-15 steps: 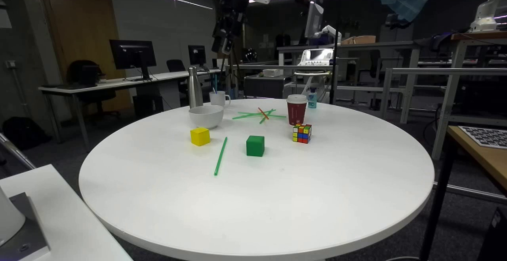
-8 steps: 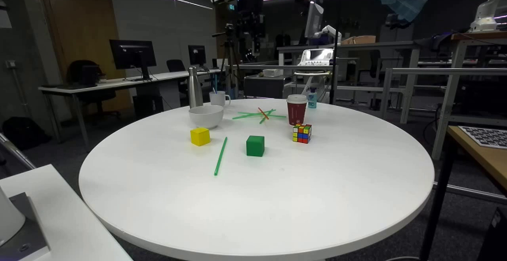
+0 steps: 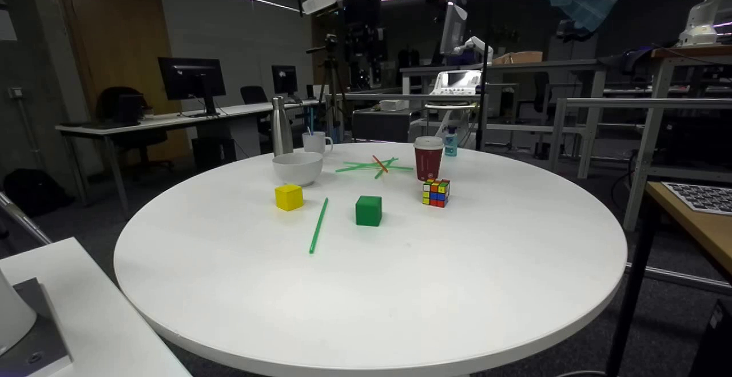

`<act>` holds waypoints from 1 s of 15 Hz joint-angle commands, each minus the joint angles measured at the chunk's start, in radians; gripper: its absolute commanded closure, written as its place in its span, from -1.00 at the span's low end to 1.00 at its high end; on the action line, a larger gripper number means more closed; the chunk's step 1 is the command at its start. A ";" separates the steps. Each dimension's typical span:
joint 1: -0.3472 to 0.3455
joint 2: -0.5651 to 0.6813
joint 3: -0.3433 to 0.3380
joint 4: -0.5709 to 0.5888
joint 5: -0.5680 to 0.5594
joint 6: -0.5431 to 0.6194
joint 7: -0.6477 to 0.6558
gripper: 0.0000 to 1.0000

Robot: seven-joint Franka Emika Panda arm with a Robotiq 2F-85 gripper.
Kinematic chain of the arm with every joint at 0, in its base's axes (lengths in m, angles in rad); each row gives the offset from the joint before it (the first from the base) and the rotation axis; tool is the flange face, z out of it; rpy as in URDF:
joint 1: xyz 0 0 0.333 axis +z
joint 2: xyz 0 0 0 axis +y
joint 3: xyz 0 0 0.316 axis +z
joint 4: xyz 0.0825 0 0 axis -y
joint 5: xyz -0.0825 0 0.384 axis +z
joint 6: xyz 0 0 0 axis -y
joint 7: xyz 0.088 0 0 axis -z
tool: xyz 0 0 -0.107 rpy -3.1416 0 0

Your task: Pick the green block and put it on the yellow block

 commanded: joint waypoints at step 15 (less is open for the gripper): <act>0.012 0.176 0.034 -0.004 -0.034 0.018 -0.084 -1.00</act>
